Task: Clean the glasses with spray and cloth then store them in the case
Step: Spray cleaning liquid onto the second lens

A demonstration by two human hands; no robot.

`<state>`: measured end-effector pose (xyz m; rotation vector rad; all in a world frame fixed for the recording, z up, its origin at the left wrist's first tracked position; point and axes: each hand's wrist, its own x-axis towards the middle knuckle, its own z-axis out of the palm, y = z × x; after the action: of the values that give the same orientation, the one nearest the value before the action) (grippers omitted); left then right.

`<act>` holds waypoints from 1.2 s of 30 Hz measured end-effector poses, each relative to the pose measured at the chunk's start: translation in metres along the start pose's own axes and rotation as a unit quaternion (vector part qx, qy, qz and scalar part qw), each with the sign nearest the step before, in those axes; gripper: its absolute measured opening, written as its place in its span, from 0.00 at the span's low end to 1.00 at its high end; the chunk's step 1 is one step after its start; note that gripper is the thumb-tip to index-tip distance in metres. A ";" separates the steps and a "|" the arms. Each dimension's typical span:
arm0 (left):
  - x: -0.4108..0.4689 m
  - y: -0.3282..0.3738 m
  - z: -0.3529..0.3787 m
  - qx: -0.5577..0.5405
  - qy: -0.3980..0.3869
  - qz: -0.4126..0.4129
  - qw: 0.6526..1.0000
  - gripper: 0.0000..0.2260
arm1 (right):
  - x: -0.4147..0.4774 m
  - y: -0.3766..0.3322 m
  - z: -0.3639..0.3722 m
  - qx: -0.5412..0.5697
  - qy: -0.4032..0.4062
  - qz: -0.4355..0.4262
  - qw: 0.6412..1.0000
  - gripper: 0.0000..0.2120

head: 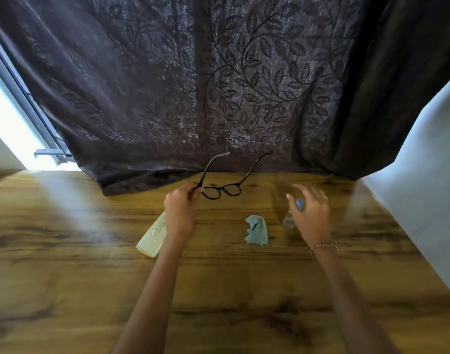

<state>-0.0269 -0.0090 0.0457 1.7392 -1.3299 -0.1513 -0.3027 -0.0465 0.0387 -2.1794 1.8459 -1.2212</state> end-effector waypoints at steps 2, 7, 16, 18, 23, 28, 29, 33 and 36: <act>-0.002 -0.002 0.003 -0.019 0.007 -0.008 1.000 0.07 | -0.013 0.019 0.004 0.019 -0.040 0.049 0.998 0.22; -0.007 0.001 0.006 -0.052 0.026 -0.003 0.998 0.07 | -0.034 0.040 0.024 0.102 -0.134 0.112 0.979 0.36; -0.018 -0.002 0.003 -0.095 0.042 0.004 0.995 0.05 | -0.033 0.021 0.024 0.195 -0.104 0.100 0.970 0.28; -0.020 -0.002 0.003 -0.100 0.049 0.005 0.994 0.04 | -0.038 0.000 0.021 0.218 -0.119 0.085 0.965 0.25; -0.025 -0.002 0.005 -0.114 0.055 0.026 0.992 0.03 | -0.062 -0.066 0.018 0.272 -0.170 0.009 0.947 0.23; -0.035 -0.004 0.008 -0.128 0.051 0.050 0.989 0.05 | -0.048 -0.111 0.016 0.215 -0.144 -0.088 0.962 0.23; -0.036 -0.003 0.008 -0.132 0.050 0.052 0.989 0.06 | -0.044 -0.117 0.017 0.195 -0.135 -0.099 0.967 0.25; -0.037 -0.001 0.006 -0.145 0.055 0.058 0.986 0.07 | -0.030 -0.127 0.024 0.139 -0.166 -0.082 0.973 0.29; -0.037 -0.001 0.005 -0.154 0.060 0.060 0.984 0.07 | -0.029 -0.129 0.027 0.121 -0.178 -0.055 0.975 0.29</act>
<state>-0.0444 0.0180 0.0271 1.3838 -1.2462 -0.1715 -0.1813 0.0042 0.0681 -2.2090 1.3813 -0.9324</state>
